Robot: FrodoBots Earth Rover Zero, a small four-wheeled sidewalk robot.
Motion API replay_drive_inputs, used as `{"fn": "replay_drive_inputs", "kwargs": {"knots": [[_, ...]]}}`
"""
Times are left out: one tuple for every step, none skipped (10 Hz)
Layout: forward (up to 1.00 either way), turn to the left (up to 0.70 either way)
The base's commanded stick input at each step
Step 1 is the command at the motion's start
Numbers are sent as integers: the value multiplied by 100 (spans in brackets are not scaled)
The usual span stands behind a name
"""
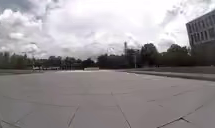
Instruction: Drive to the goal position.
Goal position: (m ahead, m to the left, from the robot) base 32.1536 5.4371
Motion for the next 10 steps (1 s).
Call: {"fn": "replay_drive_inputs", "kwargs": {"knots": [[100,36],[100,31],[100,7],[100,1],[100,1],[100,1],[100,1],[100,1],[100,1],[100,1]]}}
